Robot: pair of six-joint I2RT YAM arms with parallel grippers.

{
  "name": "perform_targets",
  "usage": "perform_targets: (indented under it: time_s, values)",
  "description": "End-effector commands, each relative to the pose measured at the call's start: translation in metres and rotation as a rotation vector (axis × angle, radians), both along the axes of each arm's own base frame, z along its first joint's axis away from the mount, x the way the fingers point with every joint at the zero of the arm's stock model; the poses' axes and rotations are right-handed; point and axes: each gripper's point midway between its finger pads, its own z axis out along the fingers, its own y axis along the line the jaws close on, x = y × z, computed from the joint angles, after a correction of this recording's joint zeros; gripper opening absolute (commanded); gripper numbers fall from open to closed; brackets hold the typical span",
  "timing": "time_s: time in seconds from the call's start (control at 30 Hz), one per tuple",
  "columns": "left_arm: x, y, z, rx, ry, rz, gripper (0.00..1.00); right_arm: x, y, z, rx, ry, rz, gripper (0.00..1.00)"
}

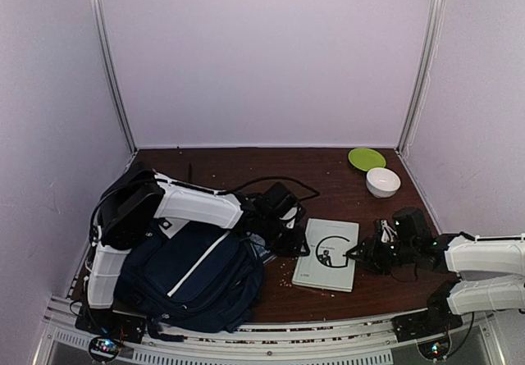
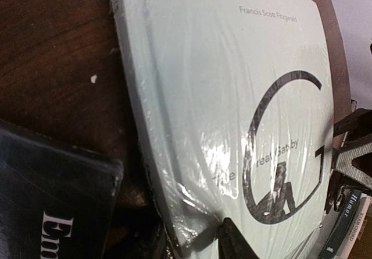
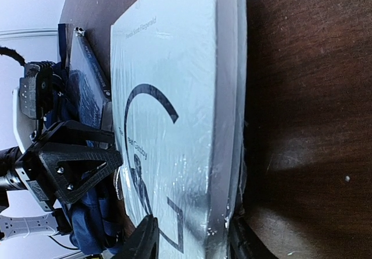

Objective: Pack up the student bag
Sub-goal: Pick up the book from the center of the board.

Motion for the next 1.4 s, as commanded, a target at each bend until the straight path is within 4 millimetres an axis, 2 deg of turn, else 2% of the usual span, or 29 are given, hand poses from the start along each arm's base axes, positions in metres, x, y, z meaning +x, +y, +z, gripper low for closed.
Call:
perform_targets:
  time_s: [0.0, 0.47, 0.9, 1.13, 1.37]
  values:
    - [-0.016, -0.016, 0.012, -0.079, -0.005, -0.056, 0.55, 0.009, 0.038, 0.068, 0.230, -0.161, 0.103, 0.40]
    - [-0.018, -0.020, 0.034, -0.130, -0.018, -0.070, 0.59, 0.019, 0.038, 0.090, 0.308, -0.219, 0.043, 0.40]
    - [-0.024, -0.033, 0.048, -0.212, -0.007, -0.100, 0.59, 0.021, 0.058, 0.094, 0.362, -0.187, 0.078, 0.39]
    - [-0.025, -0.036, 0.048, -0.230, -0.001, -0.108, 0.58, 0.022, 0.064, 0.106, 0.415, -0.207, 0.083, 0.31]
    - [-0.026, -0.035, 0.048, -0.236, 0.001, -0.109, 0.58, 0.023, 0.063, 0.113, 0.422, -0.223, 0.077, 0.14]
